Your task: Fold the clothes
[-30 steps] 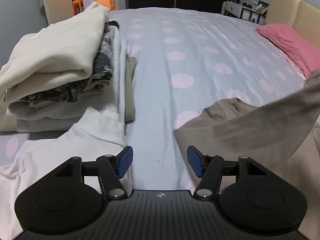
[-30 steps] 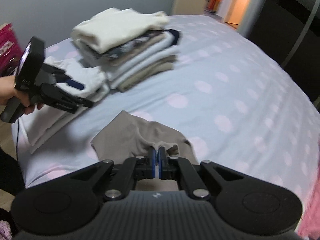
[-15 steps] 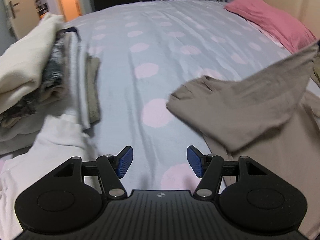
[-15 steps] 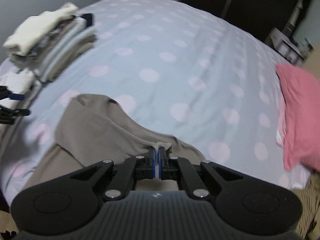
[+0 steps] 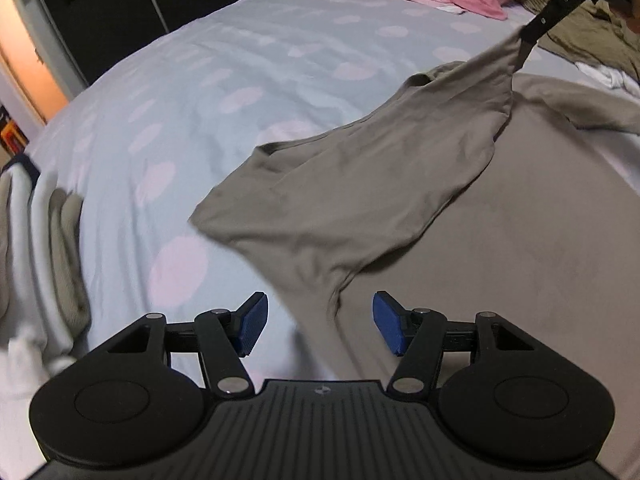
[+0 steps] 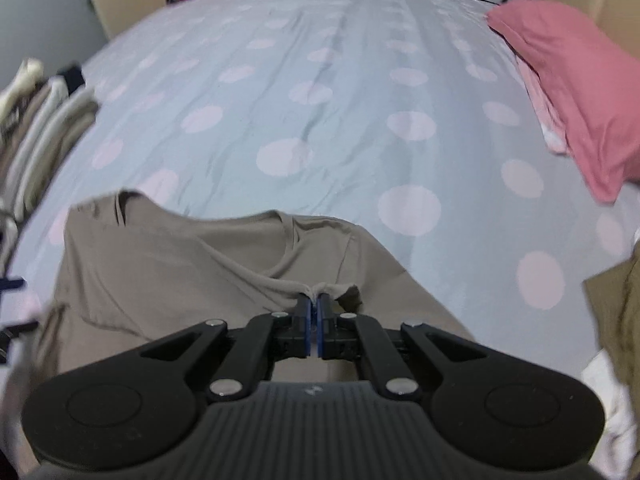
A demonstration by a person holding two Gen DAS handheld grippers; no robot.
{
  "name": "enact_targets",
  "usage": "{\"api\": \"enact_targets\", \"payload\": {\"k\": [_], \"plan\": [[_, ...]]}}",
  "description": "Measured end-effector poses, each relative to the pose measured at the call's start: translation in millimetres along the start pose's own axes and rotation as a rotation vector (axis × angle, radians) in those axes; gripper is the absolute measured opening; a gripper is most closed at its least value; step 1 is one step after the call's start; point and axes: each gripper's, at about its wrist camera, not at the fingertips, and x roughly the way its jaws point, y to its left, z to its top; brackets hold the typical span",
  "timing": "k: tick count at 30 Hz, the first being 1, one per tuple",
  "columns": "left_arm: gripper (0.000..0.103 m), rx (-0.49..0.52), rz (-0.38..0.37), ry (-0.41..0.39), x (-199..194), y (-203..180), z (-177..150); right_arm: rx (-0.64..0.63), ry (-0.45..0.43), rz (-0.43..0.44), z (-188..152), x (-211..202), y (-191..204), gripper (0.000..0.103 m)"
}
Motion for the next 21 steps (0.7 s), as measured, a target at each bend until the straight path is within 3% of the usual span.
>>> {"api": "enact_targets", "payload": {"k": [4,7,9,15,21], "plan": [[0.045,0.059,0.033,0.035,21.5,-12.2,2.6,0.029,-0.015,0.054,-7.1,4.1,-6.3,0.003],[0.021,0.058,0.087,0.064,33.2,-13.2,2.9,0.041,-0.020,0.062,-6.3,7.0,-13.3,0.003],[0.006,0.022,0.080,0.045,30.2,-7.3,4.1,0.048,-0.023,0.060,-6.1,8.8,-17.4,0.003],[0.003,-0.086,0.114,0.007,4.6,13.5,-2.0,0.050,-0.025,0.089,-3.6,6.3,-18.3,0.003],[0.003,-0.131,0.119,0.056,9.6,29.4,-25.5,0.067,-0.003,0.079,0.9,11.1,-16.4,0.003]]}}
